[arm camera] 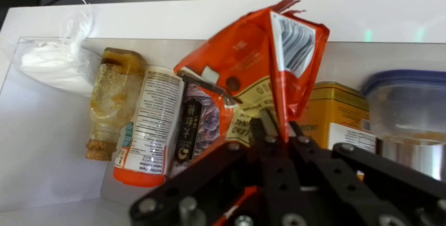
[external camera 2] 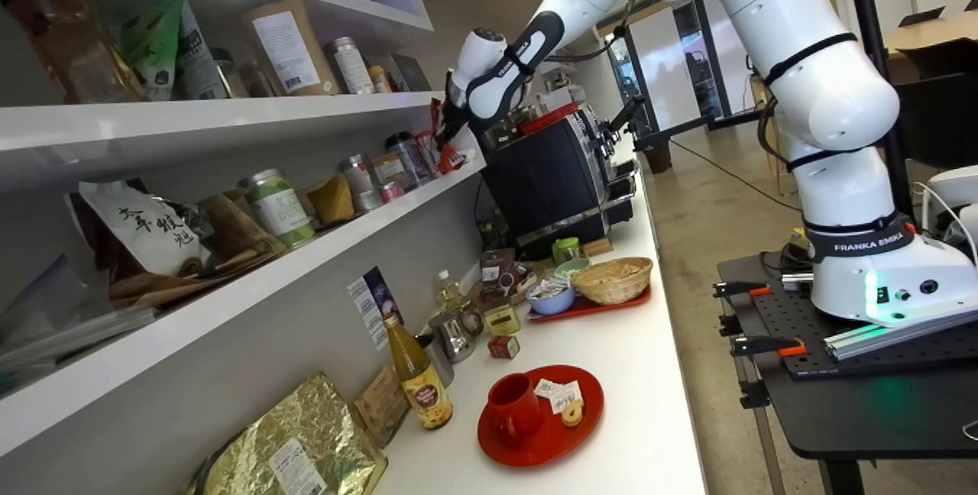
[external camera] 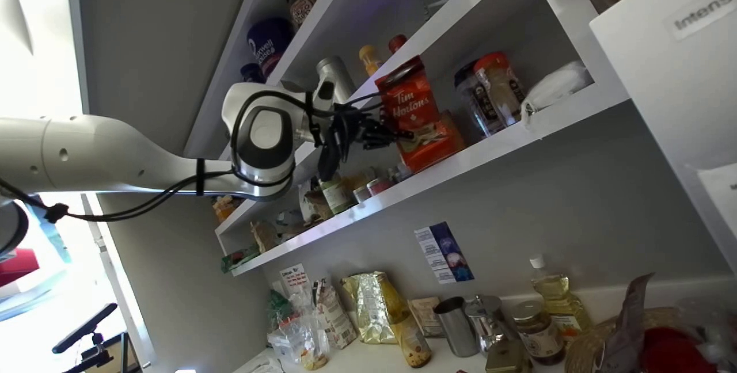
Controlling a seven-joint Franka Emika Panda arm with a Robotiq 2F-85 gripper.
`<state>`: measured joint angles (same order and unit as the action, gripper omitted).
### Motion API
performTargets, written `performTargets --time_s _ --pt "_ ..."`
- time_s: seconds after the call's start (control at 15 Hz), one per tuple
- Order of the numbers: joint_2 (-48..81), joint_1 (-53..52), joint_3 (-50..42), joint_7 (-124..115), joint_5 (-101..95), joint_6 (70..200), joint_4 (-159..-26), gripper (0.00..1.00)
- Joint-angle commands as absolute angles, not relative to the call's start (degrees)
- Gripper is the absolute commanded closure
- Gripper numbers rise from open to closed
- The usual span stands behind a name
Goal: Move the orange packet from the bottom shelf to the counter top
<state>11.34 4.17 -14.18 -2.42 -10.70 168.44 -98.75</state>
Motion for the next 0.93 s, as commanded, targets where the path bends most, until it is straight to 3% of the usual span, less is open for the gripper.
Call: performTargets --time_s 0.0,0.4,0.87 --pt "-0.97 0.17 -14.38 -5.97 -16.32 163.24 -112.77 0.99" --pt "-11.84 -2.29 -5.03 0.09 -9.12 151.36 -127.12 0.99" --pt "-1.04 -11.98 3.51 12.85 11.64 154.08 -129.96 0.99"
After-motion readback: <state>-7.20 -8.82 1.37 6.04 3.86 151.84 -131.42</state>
